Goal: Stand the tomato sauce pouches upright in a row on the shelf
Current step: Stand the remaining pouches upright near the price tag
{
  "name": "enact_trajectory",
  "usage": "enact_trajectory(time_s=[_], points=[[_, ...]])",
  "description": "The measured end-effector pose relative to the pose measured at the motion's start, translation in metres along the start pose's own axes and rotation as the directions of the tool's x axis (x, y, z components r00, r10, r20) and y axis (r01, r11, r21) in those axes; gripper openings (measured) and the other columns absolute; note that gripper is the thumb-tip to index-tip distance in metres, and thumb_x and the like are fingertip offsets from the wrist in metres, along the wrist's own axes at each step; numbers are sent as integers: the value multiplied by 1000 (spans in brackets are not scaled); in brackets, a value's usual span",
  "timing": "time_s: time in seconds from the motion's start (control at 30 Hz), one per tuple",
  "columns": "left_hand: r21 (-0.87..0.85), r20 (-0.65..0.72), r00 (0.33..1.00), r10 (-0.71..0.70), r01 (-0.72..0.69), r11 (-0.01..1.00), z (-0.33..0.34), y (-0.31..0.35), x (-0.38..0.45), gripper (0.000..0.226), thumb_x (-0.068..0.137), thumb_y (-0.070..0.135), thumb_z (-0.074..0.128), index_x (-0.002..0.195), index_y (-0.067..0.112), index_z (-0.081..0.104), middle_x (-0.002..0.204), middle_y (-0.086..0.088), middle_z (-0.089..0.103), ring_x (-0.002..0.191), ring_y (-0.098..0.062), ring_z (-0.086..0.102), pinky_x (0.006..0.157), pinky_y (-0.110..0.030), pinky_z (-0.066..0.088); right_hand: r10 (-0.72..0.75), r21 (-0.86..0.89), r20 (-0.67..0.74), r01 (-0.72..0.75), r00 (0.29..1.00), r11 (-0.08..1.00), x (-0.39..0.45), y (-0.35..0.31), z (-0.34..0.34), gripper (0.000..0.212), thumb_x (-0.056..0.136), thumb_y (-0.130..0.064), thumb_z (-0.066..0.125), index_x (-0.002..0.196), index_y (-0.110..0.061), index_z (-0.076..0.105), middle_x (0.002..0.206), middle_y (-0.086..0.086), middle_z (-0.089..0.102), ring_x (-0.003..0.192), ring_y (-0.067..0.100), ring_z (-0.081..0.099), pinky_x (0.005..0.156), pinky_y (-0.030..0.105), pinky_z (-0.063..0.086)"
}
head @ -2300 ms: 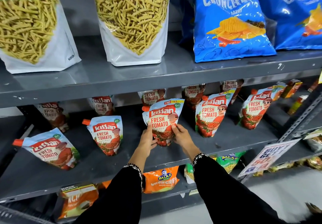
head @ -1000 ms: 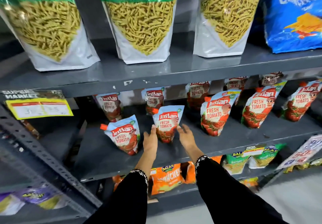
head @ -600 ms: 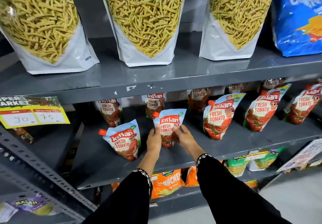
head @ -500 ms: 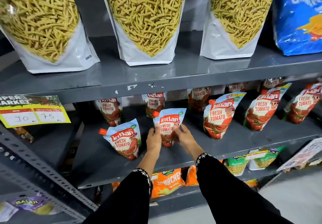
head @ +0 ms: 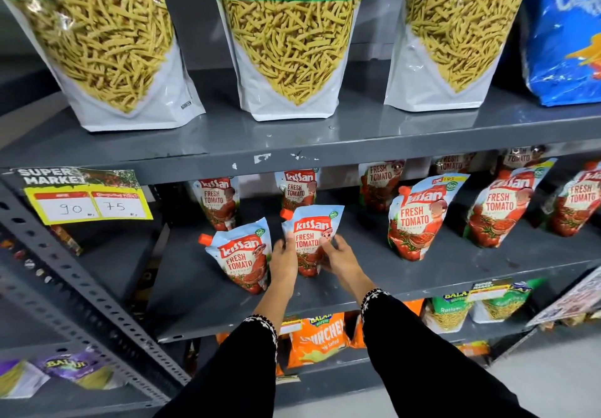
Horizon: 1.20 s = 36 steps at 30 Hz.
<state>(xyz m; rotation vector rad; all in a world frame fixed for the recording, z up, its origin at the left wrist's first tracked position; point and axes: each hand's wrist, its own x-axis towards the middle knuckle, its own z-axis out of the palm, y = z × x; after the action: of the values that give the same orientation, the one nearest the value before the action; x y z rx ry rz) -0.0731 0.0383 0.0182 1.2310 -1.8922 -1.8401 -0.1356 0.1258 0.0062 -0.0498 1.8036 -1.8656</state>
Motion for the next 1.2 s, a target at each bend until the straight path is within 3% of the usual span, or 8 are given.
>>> enact_trajectory(time_s=[0.2, 0.33, 0.47, 0.7, 0.87, 1.03, 1.13, 1.2], points=[[36, 5, 1000, -3, 3, 999, -1, 5, -8, 63, 96, 52, 29, 145, 13, 33, 147, -12, 43, 133, -30, 43, 110, -43, 35, -10, -32, -3, 10, 1000, 999, 3, 2, -4, 17, 94, -28, 50, 106, -15, 50, 126, 12, 61, 110, 25, 60, 100, 46, 49], [38, -1, 1000, 15, -15, 999, 0, 3, -6, 62, 96, 50, 29, 144, 12, 35, 146, -13, 45, 132, -30, 44, 110, -45, 37, 7, -3, 4, -7, 1000, 1000, -2, -2, -4, 30, 95, -28, 48, 120, -12, 49, 117, 7, 60, 108, 23, 58, 91, 38, 50], [45, -12, 1000, -18, 19, 999, 1, 1, -5, 66, 95, 54, 28, 143, 9, 36, 145, -13, 46, 132, -31, 45, 110, -45, 35, 24, -65, -5, -25, 1000, 998, 0, -2, -4, 25, 93, -33, 50, 112, -16, 50, 129, 9, 60, 116, 25, 59, 101, 44, 49], [19, -74, 994, -82, 84, 996, -5, -11, -16, 58, 98, 45, 29, 137, 4, 44, 143, -17, 46, 133, -32, 40, 108, -39, 32, 11, -136, -163, -33, 987, 990, -3, 7, -4, 62, 90, -29, 57, 141, -5, 34, 143, 12, 47, 130, 28, 47, 106, 38, 39], [-23, -144, 983, -113, 110, 994, -24, -35, -22, 58, 99, 41, 30, 140, 2, 40, 147, -20, 42, 134, -37, 39, 112, -40, 31, -65, -294, -292, -25, 954, 956, -13, 28, 16, 41, 92, -23, 53, 125, 0, 49, 128, 21, 58, 118, 34, 54, 97, 36, 43], [-8, -187, 969, -161, 163, 987, -63, -39, -19, 59, 98, 44, 29, 130, 0, 51, 133, -25, 55, 121, -40, 52, 104, -43, 42, -62, -316, -449, -94, 892, 944, -25, 37, 48, 43, 91, -21, 53, 122, 7, 45, 130, 27, 49, 123, 40, 46, 100, 44, 40], [38, -170, 967, -190, 199, 979, -89, -35, -14, 62, 97, 45, 31, 134, -3, 43, 137, -25, 50, 124, -39, 50, 104, -42, 41, -12, -281, -465, -134, 885, 950, -33, 41, 69, 43, 91, -22, 52, 124, 6, 47, 129, 28, 53, 120, 42, 50, 99, 45, 41], [53, -162, 969, -188, 199, 979, -103, -33, -11, 68, 96, 48, 33, 137, -6, 38, 140, -25, 48, 127, -39, 48, 104, -42, 40, 11, -279, -393, -131, 919, 951, -36, 43, 83, 40, 91, -24, 52, 122, 1, 53, 126, 24, 59, 117, 40, 54, 99, 42, 42]])
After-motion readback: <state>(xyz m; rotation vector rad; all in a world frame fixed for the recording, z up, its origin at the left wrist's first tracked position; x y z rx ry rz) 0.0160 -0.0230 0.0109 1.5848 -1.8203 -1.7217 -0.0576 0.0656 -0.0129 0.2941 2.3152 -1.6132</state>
